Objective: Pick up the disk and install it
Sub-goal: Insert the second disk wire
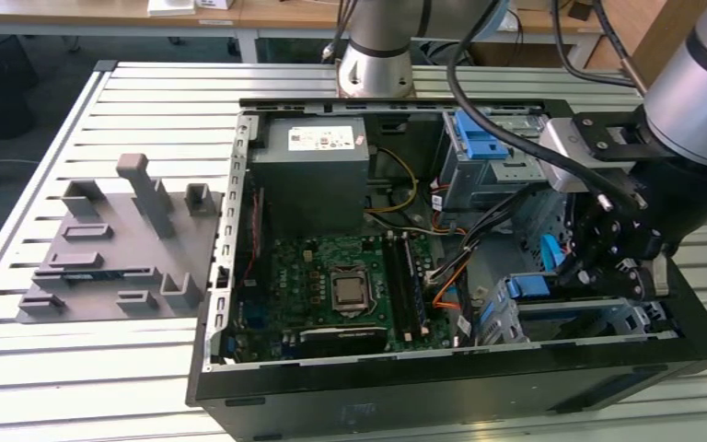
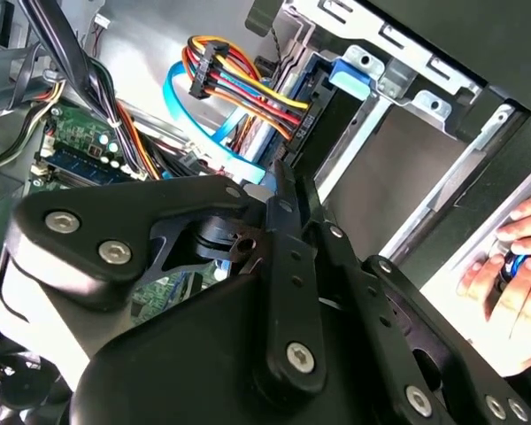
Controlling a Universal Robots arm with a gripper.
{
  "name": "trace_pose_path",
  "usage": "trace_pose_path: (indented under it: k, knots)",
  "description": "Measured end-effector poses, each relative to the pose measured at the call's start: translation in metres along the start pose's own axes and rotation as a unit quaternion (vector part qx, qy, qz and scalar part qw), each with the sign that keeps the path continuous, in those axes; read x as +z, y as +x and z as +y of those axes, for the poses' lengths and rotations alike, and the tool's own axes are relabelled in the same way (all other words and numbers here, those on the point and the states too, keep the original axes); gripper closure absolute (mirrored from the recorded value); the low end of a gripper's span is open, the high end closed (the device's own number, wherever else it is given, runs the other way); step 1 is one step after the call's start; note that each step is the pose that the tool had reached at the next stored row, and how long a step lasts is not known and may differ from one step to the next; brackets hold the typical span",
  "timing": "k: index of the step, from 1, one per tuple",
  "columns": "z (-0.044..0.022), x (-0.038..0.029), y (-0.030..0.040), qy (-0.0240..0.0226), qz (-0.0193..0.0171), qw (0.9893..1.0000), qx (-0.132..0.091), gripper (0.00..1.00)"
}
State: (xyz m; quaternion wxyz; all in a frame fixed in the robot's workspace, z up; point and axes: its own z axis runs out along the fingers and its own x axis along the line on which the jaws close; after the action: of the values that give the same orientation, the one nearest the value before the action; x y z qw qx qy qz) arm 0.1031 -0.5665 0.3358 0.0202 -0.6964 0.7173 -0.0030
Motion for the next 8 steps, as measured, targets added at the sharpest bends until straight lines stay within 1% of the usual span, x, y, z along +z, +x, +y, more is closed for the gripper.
trace_pose_path:
  k: [3, 6, 8]
  knots:
    - [-0.0010, 0.0000, -0.0001, -0.0001, -0.0035, 1.0000, 0.000, 0.84]
    - [-0.0017, 0.0000, -0.0004, -0.0002, -0.0081, 1.0000, 0.000, 0.84]
    - [-0.0021, 0.0002, -0.0008, -0.0003, -0.0100, 1.0000, 0.000, 0.84]
